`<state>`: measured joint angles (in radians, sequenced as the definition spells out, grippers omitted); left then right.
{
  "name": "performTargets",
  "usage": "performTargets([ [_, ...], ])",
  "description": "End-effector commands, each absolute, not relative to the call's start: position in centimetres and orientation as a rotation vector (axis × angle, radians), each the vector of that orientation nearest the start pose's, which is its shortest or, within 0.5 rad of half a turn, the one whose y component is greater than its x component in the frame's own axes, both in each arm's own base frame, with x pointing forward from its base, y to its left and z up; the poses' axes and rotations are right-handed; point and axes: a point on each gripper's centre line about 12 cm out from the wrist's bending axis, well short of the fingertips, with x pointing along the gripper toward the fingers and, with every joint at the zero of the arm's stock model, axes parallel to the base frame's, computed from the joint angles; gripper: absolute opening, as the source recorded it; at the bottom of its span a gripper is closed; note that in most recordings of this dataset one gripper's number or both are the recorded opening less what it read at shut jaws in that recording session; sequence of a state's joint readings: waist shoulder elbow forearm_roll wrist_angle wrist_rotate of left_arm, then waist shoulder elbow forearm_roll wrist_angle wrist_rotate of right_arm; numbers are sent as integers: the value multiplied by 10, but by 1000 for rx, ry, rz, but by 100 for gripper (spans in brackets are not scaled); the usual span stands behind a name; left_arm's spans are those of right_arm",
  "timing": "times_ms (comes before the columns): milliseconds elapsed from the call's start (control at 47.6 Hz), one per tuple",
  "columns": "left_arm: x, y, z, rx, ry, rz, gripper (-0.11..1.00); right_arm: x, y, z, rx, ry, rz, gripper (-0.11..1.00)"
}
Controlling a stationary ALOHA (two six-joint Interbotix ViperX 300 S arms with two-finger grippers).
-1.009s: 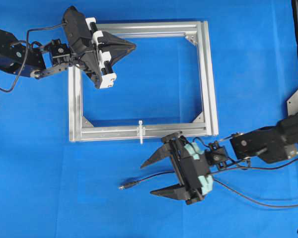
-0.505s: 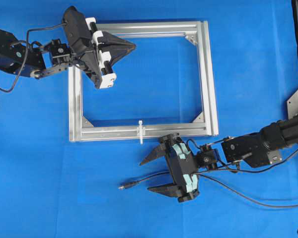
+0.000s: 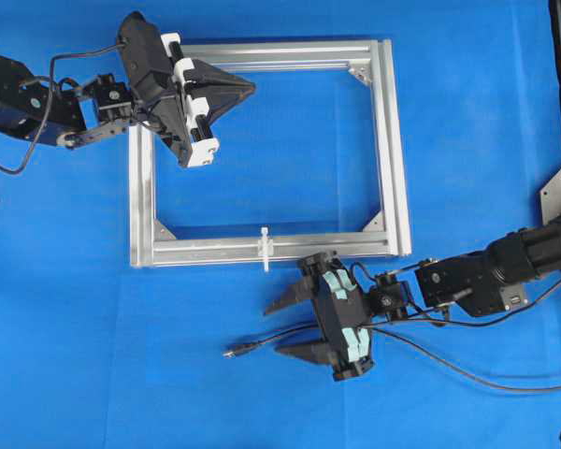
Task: Insert the wire through the string loop located in the center.
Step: 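Close the right gripper on the cable just behind the USB plug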
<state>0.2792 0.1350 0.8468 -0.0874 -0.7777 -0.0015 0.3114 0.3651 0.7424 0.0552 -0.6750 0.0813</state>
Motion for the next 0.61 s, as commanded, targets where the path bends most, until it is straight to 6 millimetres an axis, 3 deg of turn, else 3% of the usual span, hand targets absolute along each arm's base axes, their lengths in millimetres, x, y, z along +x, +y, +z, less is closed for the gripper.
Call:
performTargets([
  [0, 366, 113, 156, -79, 155, 344, 0, 388, 122, 75, 52, 423, 249, 36],
  [105, 366, 113, 156, -81, 156, 344, 0, 388, 122, 76, 52, 422, 249, 12],
  [210, 365, 113, 156, -83, 158, 345, 0, 388, 122, 75, 52, 423, 249, -3],
  [589, 365, 113, 155, -83, 162, 344, 0, 389, 125, 78, 54, 418, 255, -3],
])
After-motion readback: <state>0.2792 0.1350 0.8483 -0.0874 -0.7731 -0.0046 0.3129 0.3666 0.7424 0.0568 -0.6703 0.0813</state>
